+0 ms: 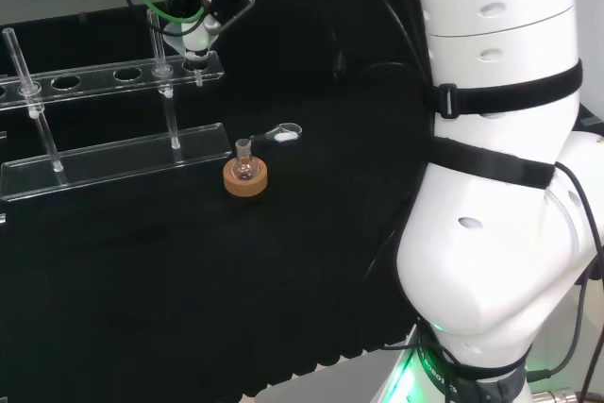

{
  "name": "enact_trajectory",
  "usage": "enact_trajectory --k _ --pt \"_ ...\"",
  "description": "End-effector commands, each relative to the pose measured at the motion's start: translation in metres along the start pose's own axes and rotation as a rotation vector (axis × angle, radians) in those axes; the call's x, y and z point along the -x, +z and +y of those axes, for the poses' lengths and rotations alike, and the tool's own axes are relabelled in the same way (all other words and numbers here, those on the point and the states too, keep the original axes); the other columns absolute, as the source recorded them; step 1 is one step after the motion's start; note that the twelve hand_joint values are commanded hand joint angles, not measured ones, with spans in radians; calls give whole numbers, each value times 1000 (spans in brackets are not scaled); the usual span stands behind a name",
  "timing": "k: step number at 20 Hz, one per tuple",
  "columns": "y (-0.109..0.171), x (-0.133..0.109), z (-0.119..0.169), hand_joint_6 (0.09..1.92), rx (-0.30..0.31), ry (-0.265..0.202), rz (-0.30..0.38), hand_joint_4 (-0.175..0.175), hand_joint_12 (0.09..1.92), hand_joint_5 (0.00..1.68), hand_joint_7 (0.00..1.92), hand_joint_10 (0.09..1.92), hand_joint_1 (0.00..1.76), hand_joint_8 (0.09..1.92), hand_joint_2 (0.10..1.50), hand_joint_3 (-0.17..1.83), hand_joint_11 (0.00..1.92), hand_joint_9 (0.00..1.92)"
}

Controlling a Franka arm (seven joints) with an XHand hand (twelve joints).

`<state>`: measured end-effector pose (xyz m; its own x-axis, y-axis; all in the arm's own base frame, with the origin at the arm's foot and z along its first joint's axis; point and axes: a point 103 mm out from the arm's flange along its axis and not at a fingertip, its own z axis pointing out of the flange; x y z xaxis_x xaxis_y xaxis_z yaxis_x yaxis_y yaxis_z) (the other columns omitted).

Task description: Pick up the funnel from the transparent funnel stand.

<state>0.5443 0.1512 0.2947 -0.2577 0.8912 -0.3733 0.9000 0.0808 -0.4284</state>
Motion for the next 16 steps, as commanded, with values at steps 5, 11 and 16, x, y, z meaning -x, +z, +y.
enact_trajectory --k 5,11,16 --pt "-26 10 -31 798 17 30 -3 28 1249 754 739 443 1070 681 615 766 634 1070" --pt "-44 20 -61 819 -6 58 -16 39 1241 768 759 436 1077 678 607 770 623 1083" --pt "-54 30 -88 834 -33 97 -23 42 1248 763 746 422 1083 666 600 779 581 1075"
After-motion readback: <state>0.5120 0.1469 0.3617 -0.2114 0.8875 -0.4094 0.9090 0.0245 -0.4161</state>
